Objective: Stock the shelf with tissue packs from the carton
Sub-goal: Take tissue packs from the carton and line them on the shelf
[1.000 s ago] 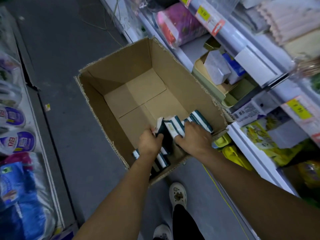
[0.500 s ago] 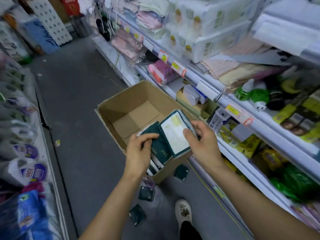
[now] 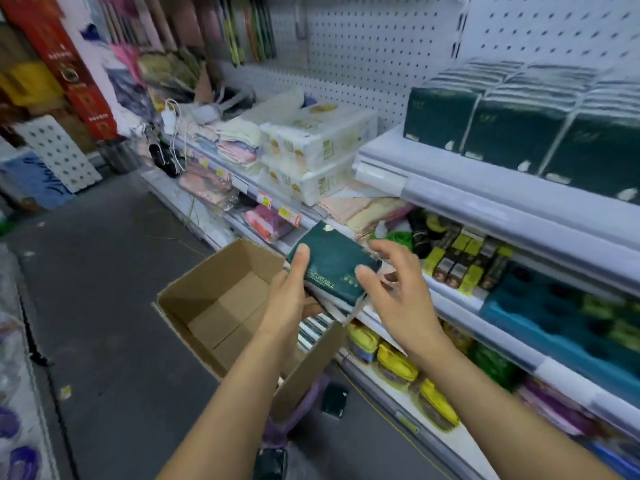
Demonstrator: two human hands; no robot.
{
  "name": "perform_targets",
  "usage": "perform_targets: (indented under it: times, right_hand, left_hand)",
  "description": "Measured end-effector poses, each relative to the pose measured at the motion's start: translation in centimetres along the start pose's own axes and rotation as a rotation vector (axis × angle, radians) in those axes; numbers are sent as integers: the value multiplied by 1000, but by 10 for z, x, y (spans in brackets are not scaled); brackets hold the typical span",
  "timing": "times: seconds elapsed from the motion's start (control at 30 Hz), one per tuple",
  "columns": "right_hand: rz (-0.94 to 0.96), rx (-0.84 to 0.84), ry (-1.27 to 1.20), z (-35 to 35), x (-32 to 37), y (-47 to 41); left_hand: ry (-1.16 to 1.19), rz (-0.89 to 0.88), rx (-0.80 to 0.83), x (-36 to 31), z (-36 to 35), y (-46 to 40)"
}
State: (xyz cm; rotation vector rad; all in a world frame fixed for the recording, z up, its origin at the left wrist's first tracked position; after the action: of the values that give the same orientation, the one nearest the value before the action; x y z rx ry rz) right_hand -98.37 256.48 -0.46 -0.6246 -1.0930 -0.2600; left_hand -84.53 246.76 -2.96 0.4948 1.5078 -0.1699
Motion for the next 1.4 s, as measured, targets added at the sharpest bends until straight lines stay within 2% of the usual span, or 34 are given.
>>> perform_targets:
  times: [0.07,0.13,0.3,0.47,0.67,0.83,0.93,1.0,1.1,1.3,1.4]
  right_hand:
    - [-124,-66,-89,31,1,-16]
    - [-167,-87,-157,56,6,-34]
    - [-261,37,-292,89,16,-67]
    - [-313,155,-282,107,19,-86]
    - [-361,-38,-413,135,9,-102]
    - [-271,-300,-488,157,19,-114]
    - [-201,-470,-393,164,23,-122]
    - [-165,-528,-193,161,24,-130]
    - [-178,-545,29,148,20,-145]
    - [-225,-618,294,136,8,-159]
    - [-277,-613,352,130,4,-168]
  left_hand:
    - [-19,-38,45,-17,-22,-4]
    - [-38,-69,74,-33,-42,-10]
    - [-195,-172,194,-75,-85,-24]
    - [-282,-253,257,-103,-104,-40]
    - [-268,-304,159,-125,-93,-75]
    - [-288,-307,211,-139,-91,-117]
    - [-345,-354,260,-158,-98,-138]
    - [-373,-367,306,-168,-101,-149]
    - [-395,-367,364,-174,-100,-166]
    - [-370,-329,408,-180,-86,-197]
    - [-334,-313,405,-181,-79,-207]
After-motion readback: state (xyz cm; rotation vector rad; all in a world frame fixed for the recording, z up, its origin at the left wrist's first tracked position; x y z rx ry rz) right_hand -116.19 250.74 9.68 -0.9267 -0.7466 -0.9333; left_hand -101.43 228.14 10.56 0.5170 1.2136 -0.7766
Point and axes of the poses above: each hand's wrist, its own y-axis away from the middle knuckle, its own z-axis out of the back of the hand, x = y × z, the point moved 7 cm from there along -y, towards the middle knuckle, and after that the axes turned 5 degrees about -y, right-handed, at the moved point
